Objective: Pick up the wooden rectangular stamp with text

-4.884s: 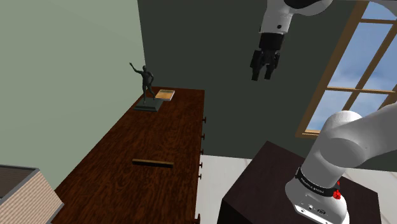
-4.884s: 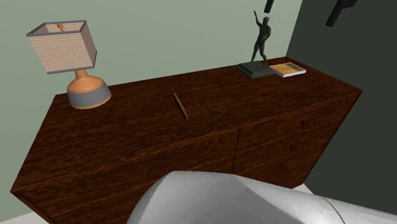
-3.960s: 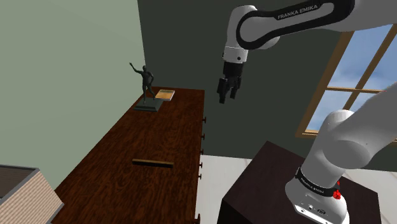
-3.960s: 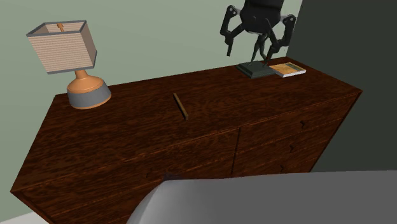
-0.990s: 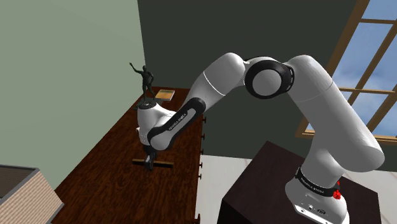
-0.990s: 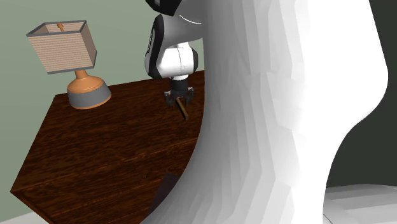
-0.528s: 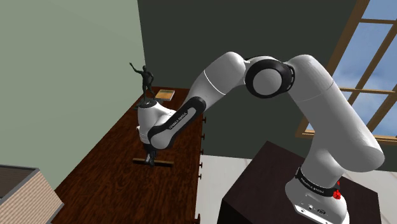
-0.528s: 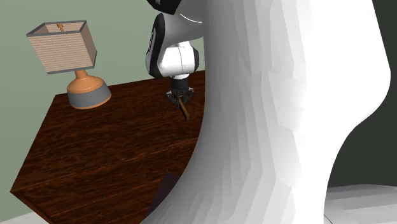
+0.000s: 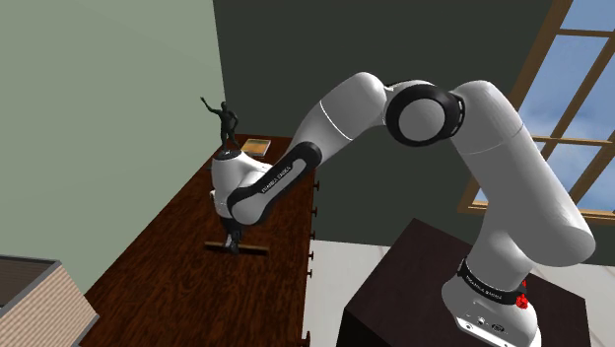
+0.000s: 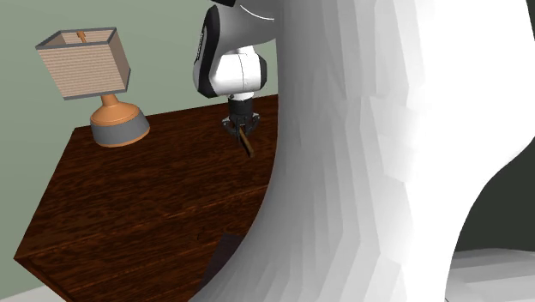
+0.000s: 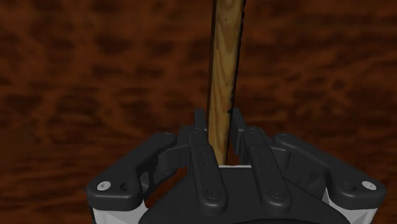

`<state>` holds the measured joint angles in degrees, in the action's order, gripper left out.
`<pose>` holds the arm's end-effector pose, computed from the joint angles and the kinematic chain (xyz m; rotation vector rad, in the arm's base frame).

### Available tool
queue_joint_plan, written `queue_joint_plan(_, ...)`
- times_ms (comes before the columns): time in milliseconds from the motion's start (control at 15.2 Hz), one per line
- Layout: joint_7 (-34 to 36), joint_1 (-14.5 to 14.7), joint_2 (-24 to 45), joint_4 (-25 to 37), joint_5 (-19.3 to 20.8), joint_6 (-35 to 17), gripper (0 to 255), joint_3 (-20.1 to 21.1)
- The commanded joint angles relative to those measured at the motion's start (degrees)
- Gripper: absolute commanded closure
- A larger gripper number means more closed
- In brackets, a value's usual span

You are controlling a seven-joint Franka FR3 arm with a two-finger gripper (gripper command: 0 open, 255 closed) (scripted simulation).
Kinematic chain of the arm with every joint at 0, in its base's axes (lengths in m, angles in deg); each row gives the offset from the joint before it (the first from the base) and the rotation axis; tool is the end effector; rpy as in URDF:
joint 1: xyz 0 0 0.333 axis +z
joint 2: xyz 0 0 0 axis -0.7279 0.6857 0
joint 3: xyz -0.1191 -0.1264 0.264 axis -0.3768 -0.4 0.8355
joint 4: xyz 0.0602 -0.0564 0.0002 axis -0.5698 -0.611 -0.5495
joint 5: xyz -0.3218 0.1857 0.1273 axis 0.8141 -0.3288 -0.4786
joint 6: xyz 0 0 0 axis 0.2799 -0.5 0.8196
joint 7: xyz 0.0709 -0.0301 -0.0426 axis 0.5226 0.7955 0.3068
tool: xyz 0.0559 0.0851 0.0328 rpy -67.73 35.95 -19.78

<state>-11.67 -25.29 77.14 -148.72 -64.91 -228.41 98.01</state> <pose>0.6057 0.3311 0.1760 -2.9587 -0.9882 -0.0574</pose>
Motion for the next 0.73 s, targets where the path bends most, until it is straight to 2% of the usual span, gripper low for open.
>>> queue_joint_plan(0, -0.07, -0.09, -1.04, -0.12, -0.15, 0.93, 255, 0.15)
queue_joint_plan(660, -0.4, -0.51, -5.39, -0.57, -0.79, 4.83, 255, 0.74)
